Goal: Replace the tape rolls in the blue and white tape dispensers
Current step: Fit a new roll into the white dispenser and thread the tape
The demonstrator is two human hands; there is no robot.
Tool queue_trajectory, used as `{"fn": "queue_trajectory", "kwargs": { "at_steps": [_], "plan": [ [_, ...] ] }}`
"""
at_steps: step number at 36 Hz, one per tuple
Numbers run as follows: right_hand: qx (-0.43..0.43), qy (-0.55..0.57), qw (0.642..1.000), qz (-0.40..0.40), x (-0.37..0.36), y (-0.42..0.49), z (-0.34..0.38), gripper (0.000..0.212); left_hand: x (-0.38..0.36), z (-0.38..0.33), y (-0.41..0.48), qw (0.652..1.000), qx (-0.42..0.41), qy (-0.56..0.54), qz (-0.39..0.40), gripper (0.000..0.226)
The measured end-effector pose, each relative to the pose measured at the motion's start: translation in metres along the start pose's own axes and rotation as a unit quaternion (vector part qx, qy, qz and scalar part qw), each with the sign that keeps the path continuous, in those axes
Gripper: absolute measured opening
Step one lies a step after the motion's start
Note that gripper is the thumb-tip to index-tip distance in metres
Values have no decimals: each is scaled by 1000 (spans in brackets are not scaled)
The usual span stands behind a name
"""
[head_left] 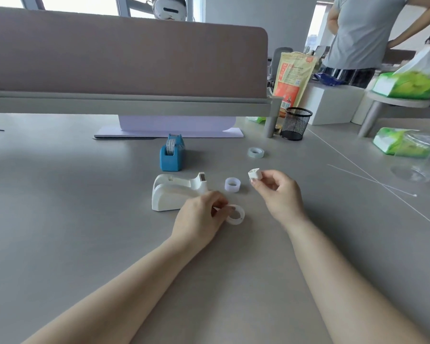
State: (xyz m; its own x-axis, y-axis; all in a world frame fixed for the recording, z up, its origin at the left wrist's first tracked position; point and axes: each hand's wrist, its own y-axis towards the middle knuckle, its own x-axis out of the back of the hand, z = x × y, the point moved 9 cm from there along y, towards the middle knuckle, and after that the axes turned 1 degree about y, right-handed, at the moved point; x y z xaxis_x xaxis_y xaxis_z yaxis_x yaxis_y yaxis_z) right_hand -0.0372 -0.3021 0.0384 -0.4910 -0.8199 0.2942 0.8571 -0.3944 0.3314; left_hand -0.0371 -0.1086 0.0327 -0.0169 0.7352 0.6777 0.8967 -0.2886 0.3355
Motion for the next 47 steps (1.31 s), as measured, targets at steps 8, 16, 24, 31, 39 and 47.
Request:
{"fn": "queue_trajectory", "kwargs": {
  "at_steps": [8,16,24,31,39,47],
  "plan": [
    [13,24,995,91,-15,-5,10,11,10,-2,-6,998,-40,-42,-31,37],
    [78,23,971,224,-37,-25,41,26,24,-4,-7,989,-81,-108,-64,41],
    [103,-4,963,248,-45,-35,52,24,19,2,-7,987,-45,-141,-64,30],
    [103,-15,964,244,-45,-37,55,29,17,5,-6,984,-26,-163,-63,15],
    [15,-27,988,154,-22,0,2,16,29,9,-7,968,8,-228,-107,18],
    [-16,-224,974,1,-8,67,-35,28,18,-29,20,952,-20,-283,-117,14]
  ]
}}
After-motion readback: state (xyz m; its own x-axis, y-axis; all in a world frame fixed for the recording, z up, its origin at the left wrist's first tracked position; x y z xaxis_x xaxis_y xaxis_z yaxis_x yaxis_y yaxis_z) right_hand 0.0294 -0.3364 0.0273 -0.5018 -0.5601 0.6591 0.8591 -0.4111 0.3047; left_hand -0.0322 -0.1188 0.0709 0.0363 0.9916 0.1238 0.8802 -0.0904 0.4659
